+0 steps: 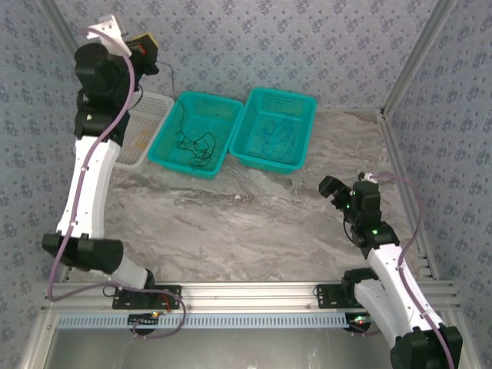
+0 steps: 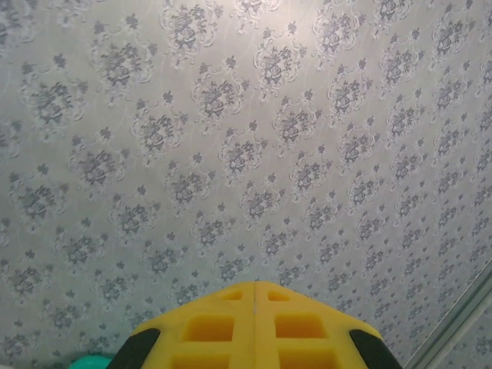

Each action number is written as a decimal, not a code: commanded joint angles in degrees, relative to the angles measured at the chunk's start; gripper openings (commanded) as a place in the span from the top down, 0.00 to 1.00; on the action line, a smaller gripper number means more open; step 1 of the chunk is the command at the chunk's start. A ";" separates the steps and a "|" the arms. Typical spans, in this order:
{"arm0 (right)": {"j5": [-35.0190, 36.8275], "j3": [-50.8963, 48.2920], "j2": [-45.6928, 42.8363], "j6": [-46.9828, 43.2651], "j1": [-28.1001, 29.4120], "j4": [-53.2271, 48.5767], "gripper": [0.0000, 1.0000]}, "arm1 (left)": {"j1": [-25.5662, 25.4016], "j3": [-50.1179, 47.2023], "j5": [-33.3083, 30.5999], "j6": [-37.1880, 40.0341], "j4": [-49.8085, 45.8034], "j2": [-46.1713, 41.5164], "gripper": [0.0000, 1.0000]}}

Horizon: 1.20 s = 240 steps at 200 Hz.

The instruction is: Untangle the cables

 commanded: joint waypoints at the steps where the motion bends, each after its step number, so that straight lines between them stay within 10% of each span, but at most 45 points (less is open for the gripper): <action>1: 0.68 0.80 -0.76 -1.02 0.07 -1.48 0.00 | 0.28 6.79 1.97 3.05 -1.66 3.72 1.00; 124: 0.52 1.61 1.55 -2.05 0.18 -1.43 0.00 | 0.12 -13.01 5.41 1.95 -0.26 11.06 1.00; 136: 0.63 1.88 1.95 -2.55 0.21 -1.80 0.00 | 0.18 -14.92 5.01 2.62 -1.04 10.88 0.84; 154: 1.27 2.42 2.44 -2.98 0.24 -2.80 0.00 | 0.18 -16.57 2.34 3.30 -3.78 10.16 0.33; 182: 4.73 3.72 3.55 -7.12 0.00 -5.54 0.00 | 0.05 -23.66 -2.23 3.75 -4.51 4.04 0.02; 240: 17.07 2.88 9.48 -12.76 -2.29 -1.04 0.00 | 0.39 -52.56 -24.83 7.75 2.88 -20.00 0.01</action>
